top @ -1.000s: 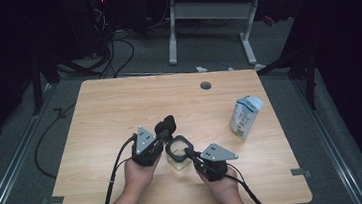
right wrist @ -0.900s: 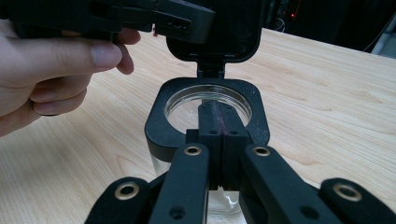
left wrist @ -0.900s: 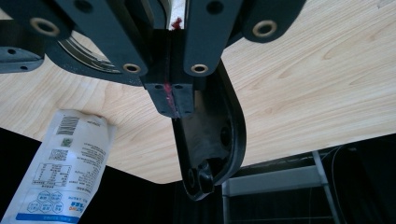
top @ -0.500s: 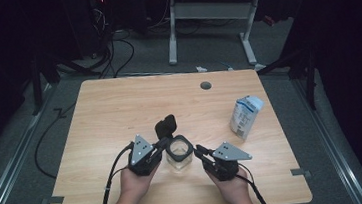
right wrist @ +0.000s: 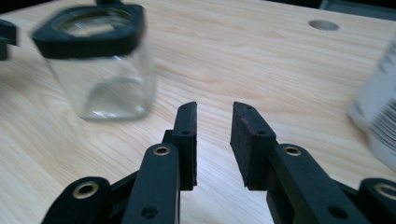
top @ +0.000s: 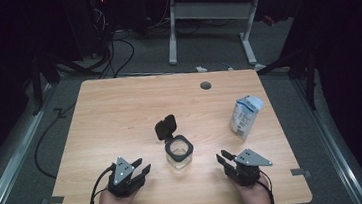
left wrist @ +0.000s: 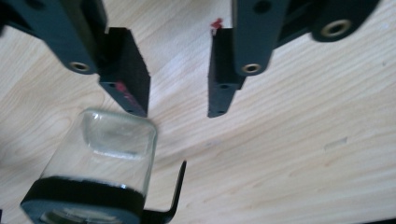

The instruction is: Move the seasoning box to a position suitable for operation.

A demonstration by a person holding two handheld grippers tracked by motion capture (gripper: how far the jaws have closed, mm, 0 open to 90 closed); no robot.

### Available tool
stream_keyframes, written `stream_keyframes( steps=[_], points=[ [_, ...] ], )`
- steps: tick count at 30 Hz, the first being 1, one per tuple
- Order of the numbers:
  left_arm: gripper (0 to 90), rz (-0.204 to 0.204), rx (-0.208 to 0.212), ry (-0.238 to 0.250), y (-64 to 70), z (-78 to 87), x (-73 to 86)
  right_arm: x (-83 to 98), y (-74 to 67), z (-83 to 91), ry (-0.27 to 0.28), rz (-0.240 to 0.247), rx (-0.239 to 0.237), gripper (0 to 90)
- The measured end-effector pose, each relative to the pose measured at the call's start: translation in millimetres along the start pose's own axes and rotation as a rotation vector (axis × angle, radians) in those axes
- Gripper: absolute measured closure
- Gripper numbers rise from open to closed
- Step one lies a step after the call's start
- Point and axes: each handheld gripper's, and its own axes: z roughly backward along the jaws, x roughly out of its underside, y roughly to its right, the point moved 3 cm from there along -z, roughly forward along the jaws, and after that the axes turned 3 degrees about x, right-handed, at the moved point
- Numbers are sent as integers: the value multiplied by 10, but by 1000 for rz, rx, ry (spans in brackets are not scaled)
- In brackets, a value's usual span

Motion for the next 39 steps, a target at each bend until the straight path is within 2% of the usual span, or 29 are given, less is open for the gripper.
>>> stream_keyframes(
  steps=[2,3,5,8,11,12,13,15,16,17,18,20,22,26,28,29,32,36,37,39],
  points=[
    [547,2,-7,8,-23,13,-2,9,40,4,-2,-14,15,715],
    [528,7,-6,6,-81,38,-2,20,113,14,-13,-36,48,719],
    [528,-2,-17,-7,-162,80,20,40,174,20,-15,-28,64,729],
    [523,32,-22,1,-280,178,81,88,272,14,-15,-32,87,684],
    [514,43,-32,10,-339,223,117,123,337,17,-9,-49,101,662],
    [499,65,-59,21,-390,244,140,156,386,24,-19,-77,106,652],
    [481,77,-77,31,-403,244,154,166,400,31,-24,-80,107,633],
    [476,73,-79,23,-406,237,169,171,403,40,-22,-75,112,609],
    [476,74,-60,10,-384,228,181,177,400,73,-14,-52,132,596],
    [504,74,-60,10,-384,228,181,177,400,73,-14,-52,132,596],
    [566,50,-21,-1,-335,246,159,176,436,110,-16,-53,161,583],
    [588,41,-5,9,-282,272,133,158,505,154,-19,-69,199,596],
    [581,44,5,15,-255,291,122,118,590,172,-33,-111,192,587],
    [563,43,5,17,-241,285,122,30,763,149,-36,-145,189,580],
    [542,57,0,17,-262,271,119,-13,839,112,-34,-157,178,599],
    [537,57,0,17,-262,271,119,-13,839,112,-34,-157,178,599],
    [536,86,0,18,-291,262,123,-79,969,0,-27,-168,216,566],
    [536,98,1,15,-305,263,137,-119,1043,-89,-20,-174,215,554],
    [536,100,-2,18,-311,273,141,-149,1079,-126,6,-170,197,564],
    [536,100,-2,17,-314,279,145,-166,1084,-147,0,-168,194,572]
  ],
)
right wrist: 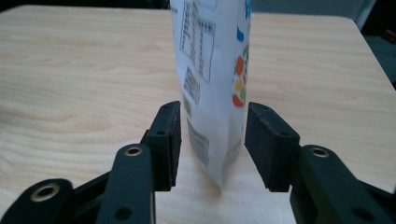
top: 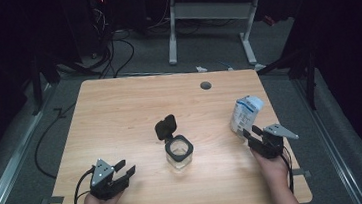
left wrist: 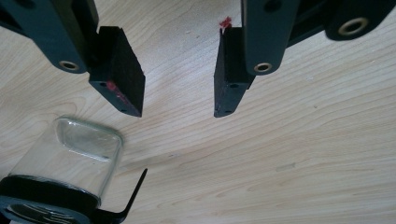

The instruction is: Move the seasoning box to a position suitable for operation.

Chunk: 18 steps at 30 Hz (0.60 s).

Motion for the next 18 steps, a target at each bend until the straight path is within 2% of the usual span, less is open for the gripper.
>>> stream_keyframes(
  steps=[1,5,15,18],
  points=[
    [535,7,0,4,-8,3,8,-31,-5,-36,1,2,-15,611],
    [531,12,-3,1,-26,-5,25,-63,15,-57,24,-14,-13,701],
    [526,4,-10,3,-20,9,32,-46,19,-130,23,-3,-23,702],
    [523,6,-7,0,-5,-8,39,-44,33,-142,27,-6,-34,733]
  ],
)
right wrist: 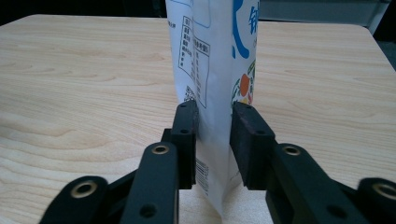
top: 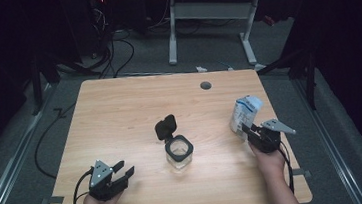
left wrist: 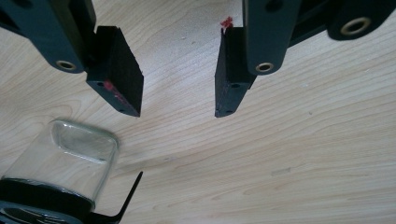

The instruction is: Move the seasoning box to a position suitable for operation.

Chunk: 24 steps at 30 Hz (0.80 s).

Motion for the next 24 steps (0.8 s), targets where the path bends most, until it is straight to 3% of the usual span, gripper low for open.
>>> stream_keyframes(
  steps=[8,12,19,24],
  points=[
    [523,-15,4,-4,32,-10,3,-9,-12,18,7,43,9,815],
    [522,-15,7,-7,30,-18,9,-14,-10,32,8,40,10,851],
    [522,-17,8,-7,30,-17,10,-25,-36,40,0,75,24,863],
    [517,-21,14,-4,40,-12,8,-49,-42,51,-17,74,13,864]
  ],
)
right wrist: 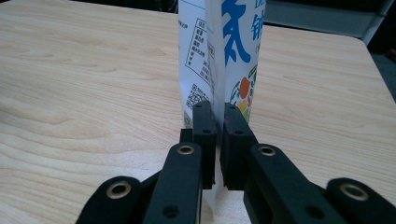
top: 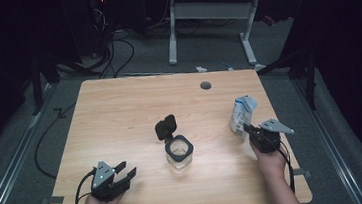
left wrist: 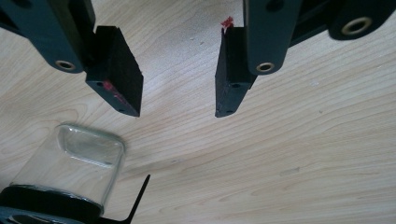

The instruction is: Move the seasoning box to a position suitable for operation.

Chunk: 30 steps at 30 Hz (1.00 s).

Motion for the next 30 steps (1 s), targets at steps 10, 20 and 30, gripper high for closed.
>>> stream_keyframes(
  steps=[10,20,30],
  points=[
    [462,-44,50,3,62,-19,9,-28,15,85,-1,-6,0,874],
    [456,-38,67,14,60,-20,11,-98,-33,189,-26,33,-21,881],
    [447,-36,74,14,64,-23,12,-143,-54,270,-87,40,-51,883]
  ],
)
